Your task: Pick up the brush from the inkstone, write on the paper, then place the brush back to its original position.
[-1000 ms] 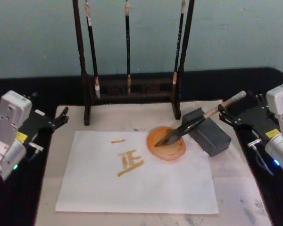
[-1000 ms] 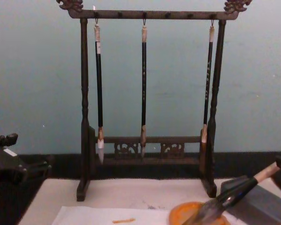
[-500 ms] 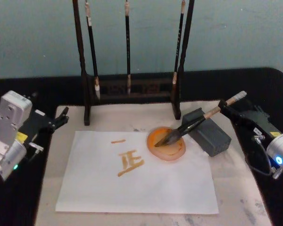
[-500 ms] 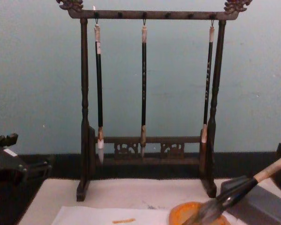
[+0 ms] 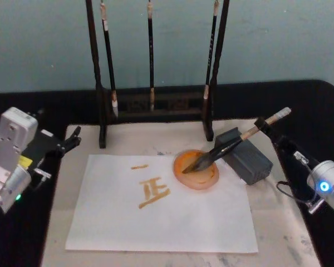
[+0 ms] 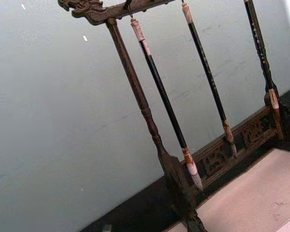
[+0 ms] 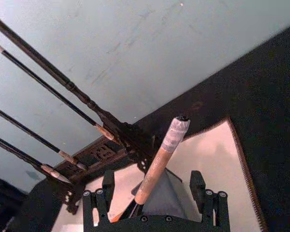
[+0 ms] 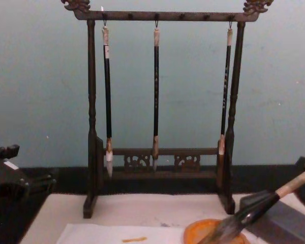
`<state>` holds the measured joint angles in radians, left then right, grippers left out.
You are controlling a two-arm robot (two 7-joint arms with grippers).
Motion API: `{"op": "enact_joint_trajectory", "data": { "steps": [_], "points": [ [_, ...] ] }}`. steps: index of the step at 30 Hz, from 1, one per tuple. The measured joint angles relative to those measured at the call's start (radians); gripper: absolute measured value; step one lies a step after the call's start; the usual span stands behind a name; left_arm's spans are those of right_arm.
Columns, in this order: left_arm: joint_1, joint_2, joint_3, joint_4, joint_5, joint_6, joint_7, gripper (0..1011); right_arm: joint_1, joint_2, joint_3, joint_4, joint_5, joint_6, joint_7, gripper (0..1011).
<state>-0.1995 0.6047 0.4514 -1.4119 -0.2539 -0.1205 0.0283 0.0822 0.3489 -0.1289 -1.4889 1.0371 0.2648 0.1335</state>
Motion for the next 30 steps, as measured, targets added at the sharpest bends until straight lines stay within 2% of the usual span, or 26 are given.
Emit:
{"op": "enact_joint_trajectory", "data": {
  "steps": [4, 16, 30],
  "points": [
    [0.0, 0.0, 0.0, 0.0, 0.0, 0.0, 0.0, 1010, 0.014, -0.014, -0.004, 0.021, 0.038, 0.014, -0.011, 1000],
    [0.0, 0.0, 0.0, 0.0, 0.0, 0.0, 0.0, 1010, 0.042, -0.042, -0.017, 0.059, 0.107, 0.003, -0.014, 1000],
    [0.0, 0.0, 0.0, 0.0, 0.0, 0.0, 0.0, 1010, 0.043, -0.043, -0.042, 0.058, 0.148, -0.021, -0.024, 1000]
  ]
}}
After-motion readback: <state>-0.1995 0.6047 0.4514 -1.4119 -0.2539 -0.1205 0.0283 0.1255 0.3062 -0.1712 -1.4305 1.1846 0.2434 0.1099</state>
